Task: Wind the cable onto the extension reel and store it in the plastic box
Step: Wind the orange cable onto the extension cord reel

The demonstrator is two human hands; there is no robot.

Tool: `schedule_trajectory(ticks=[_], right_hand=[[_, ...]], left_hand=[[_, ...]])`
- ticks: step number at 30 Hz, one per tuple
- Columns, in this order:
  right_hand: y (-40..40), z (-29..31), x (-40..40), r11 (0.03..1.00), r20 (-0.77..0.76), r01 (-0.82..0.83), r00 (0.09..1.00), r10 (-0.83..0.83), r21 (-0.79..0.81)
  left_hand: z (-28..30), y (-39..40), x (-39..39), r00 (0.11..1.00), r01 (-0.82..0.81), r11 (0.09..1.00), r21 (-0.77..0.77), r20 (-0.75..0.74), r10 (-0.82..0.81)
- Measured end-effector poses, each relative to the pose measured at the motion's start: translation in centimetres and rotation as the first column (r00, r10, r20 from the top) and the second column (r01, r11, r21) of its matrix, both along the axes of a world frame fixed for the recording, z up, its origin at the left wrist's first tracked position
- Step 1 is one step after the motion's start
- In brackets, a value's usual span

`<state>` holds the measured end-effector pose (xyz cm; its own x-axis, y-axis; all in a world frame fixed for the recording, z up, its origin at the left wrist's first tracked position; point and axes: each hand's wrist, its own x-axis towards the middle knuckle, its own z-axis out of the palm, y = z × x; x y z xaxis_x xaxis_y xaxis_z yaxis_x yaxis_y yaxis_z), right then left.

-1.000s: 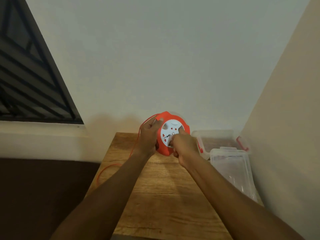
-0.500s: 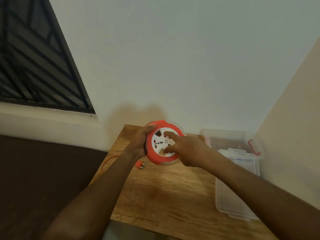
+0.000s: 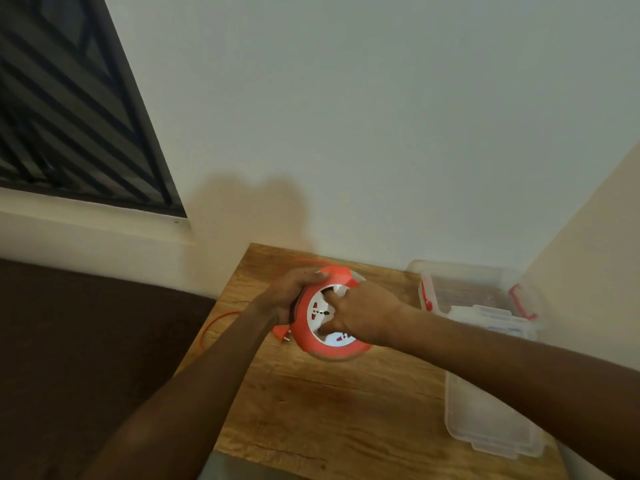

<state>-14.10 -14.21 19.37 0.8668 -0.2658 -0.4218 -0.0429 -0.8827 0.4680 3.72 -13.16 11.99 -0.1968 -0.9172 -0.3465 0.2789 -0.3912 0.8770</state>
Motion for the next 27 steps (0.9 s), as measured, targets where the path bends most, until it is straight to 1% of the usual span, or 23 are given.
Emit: schedule_trajectory(ticks=[3, 5, 8, 11, 12, 13, 14, 15, 16, 17, 18, 19, 20, 21, 22, 23, 24, 25, 26, 27], right_hand=[[0.4, -0.2, 0.5, 0.997, -0.022, -0.076, 0.997, 0.076, -0.031], [0.7, -0.5, 1.0, 0.998, -0.025, -0.056, 0.998, 0.055, -0.024], [0.3, -0.6, 1.6, 0.998, -0.018, -0.051, 0.999, 0.050, -0.039], [-0.5, -1.1, 1.4, 0.995, 0.008, -0.094, 0.995, 0.094, -0.011], [-0.7, -1.3, 1.1, 0.998, 0.059, -0.068, 0.996, 0.068, 0.004], [-0.8, -1.7, 0.8, 0.999, 0.131, 0.008, 0.991, -0.014, 0.040], [-0.8, -2.2, 0.5, 0.988, 0.220, 0.118, 0.966, -0.139, 0.103], [-0.7, -2.9, 0.2, 0.957, 0.309, 0.227, 0.911, -0.273, 0.178], [-0.3, -3.8, 0.0, 0.913, 0.395, 0.320, 0.827, -0.400, 0.255], [0.3, -4.7, -0.1, 0.853, 0.473, 0.402, 0.711, -0.520, 0.332], [1.1, -5.8, -0.1, 0.773, 0.540, 0.461, 0.553, -0.634, 0.435], [1.9, -6.9, 0.0, 0.671, 0.574, 0.479, 0.355, -0.738, 0.566], [2.5, -7.8, 0.2, 0.558, 0.556, 0.455, 0.153, -0.817, 0.694], [2.8, -8.7, 0.4, 0.445, 0.493, 0.398, -0.024, -0.869, 0.803], [2.8, -9.1, 0.5, 0.335, 0.398, 0.308, -0.171, -0.901, 0.891], [2.7, -9.2, 0.6, 0.225, 0.273, 0.189, -0.286, -0.919, 0.956], [2.6, -9.0, 0.6, 0.111, 0.124, 0.056, -0.359, -0.925, 0.992], [2.6, -8.9, 0.4, 0.026, 0.006, -0.046, -0.389, -0.921, 0.999], [2.7, -8.7, 0.2, -0.015, -0.041, -0.073, -0.377, -0.925, 0.997], [2.8, -8.4, -0.1, -0.009, -0.018, -0.029, -0.324, -0.946, 1.000]], left_hand=[[-0.9, -0.1, 0.6, 0.999, 0.027, 0.999, 0.045, 0.026, -0.028], [-1.3, -0.2, 0.8, 1.000, 0.020, 0.998, 0.051, 0.019, -0.021], [-1.5, -0.5, 1.1, 1.000, 0.006, 1.000, 0.025, 0.010, -0.006], [-1.8, -0.4, 1.3, 1.000, -0.012, 1.000, 0.004, 0.012, 0.012], [-2.2, -0.3, 1.2, 0.999, -0.038, 0.999, -0.002, -0.006, 0.038], [-2.4, 0.0, 1.0, 0.995, -0.085, 0.996, -0.014, -0.050, 0.085], [-2.7, 0.2, 0.9, 0.984, -0.152, 0.988, -0.034, -0.100, 0.148], [-2.8, 0.4, 0.5, 0.966, -0.225, 0.973, -0.058, -0.146, 0.215], [-2.9, 0.6, 0.1, 0.947, -0.292, 0.952, -0.091, -0.166, 0.274], [-3.1, 0.8, -0.5, 0.929, -0.352, 0.928, -0.120, -0.167, 0.330], [-3.3, 0.9, -1.3, 0.912, -0.399, 0.906, -0.141, -0.167, 0.375], [-3.5, 1.1, -2.1, 0.896, -0.434, 0.888, -0.148, -0.175, 0.409], [-3.9, 1.2, -2.8, 0.879, -0.468, 0.872, -0.143, -0.183, 0.441], [-4.4, 1.3, -3.5, 0.864, -0.493, 0.860, -0.131, -0.190, 0.467], [-4.9, 1.4, -4.1, 0.848, -0.521, 0.846, -0.109, -0.176, 0.500], [-5.2, 1.6, -4.5, 0.837, -0.541, 0.836, -0.090, -0.155, 0.524], [-5.4, 1.7, -4.7, 0.833, -0.549, 0.832, -0.072, -0.126, 0.539], [-5.8, 1.7, -4.7, 0.833, -0.550, 0.833, -0.050, -0.104, 0.544], [-6.1, 1.7, -4.6, 0.831, -0.551, 0.834, -0.025, -0.103, 0.546], [-6.2, 1.7, -4.3, 0.831, -0.548, 0.837, -0.004, -0.117, 0.544]])
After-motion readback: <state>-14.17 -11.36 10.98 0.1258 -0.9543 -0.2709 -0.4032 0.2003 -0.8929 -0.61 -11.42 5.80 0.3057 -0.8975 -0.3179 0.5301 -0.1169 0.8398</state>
